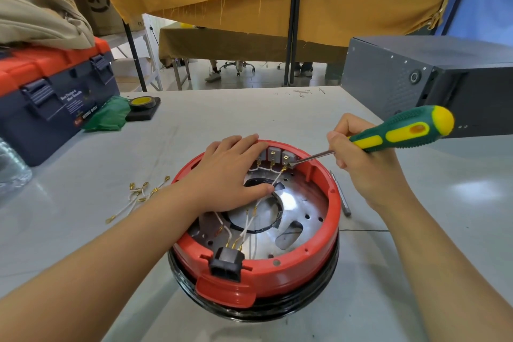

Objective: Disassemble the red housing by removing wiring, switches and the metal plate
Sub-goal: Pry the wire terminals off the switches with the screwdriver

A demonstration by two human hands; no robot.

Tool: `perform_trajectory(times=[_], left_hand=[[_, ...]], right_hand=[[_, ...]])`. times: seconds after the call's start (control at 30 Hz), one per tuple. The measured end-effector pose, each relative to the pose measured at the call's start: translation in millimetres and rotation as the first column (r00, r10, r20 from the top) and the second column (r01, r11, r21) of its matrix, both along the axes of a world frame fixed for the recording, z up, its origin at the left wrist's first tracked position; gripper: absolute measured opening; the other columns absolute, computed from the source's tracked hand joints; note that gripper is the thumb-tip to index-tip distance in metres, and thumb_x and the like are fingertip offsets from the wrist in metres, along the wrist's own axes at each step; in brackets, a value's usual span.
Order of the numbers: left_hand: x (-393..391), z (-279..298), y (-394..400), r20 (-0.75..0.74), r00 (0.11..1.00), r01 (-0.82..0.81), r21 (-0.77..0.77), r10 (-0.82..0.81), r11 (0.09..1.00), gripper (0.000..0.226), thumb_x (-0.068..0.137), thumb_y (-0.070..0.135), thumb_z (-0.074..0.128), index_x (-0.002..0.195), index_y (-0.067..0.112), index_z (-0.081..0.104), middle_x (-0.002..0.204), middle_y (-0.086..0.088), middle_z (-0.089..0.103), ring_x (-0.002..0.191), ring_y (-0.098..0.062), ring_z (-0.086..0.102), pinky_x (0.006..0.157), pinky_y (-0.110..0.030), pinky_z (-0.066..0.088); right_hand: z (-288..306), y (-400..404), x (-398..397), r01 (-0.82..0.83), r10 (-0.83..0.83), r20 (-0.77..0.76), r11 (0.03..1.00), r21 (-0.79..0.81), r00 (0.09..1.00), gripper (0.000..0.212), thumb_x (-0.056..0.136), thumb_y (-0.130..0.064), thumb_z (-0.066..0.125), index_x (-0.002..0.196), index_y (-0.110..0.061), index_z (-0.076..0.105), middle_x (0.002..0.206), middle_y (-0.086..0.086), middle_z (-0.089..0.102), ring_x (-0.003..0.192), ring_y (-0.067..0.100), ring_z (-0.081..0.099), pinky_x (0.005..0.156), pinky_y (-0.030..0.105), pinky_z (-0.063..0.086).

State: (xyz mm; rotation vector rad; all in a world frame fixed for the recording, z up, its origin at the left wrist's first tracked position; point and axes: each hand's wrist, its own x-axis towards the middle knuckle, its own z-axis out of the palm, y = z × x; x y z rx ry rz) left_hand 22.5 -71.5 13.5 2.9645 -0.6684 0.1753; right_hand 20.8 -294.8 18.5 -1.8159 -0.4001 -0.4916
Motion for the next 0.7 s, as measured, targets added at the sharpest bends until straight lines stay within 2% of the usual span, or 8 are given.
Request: perform_trajectory(times=[0.23,0.7], left_hand=[[0.8,-0.6,-0.1,-0.002,1.000,-0.004,0.005,0.004,1.000,0.080,0.083,0.067,0.039,0.149,0.032,0.012,0.159,0.006,0.010,0.144,-0.021,0.011,0.115,-0.043,0.013],[1.2,-1.7,0.1,-0.003,1.000,-0.008,0.009,0.008,1.000,0.081,0.082,0.068,0.039,0.149,0.033,0.011,0.159,0.007,0.009,0.144,-0.021,0.011,0.116,-0.042,0.013]], right_hand=[[-1.7,-0.2,5.9,0.013,-0.009,-0.042,0.994,0.109,0.999,0.026,0.076,-0.025,0.052,0.052,-0.022,0.043,0.045,-0.008,0.036,0.044,0.008,0.031,0.046,0.021,0.027],[-2.1,2.2,6.3,0.049,-0.038,-0.059,0.981,0.187,0.998,0.026,0.073,-0.021,0.051,0.049,-0.021,0.041,0.043,-0.007,0.033,0.043,0.010,0.029,0.042,0.018,0.026]])
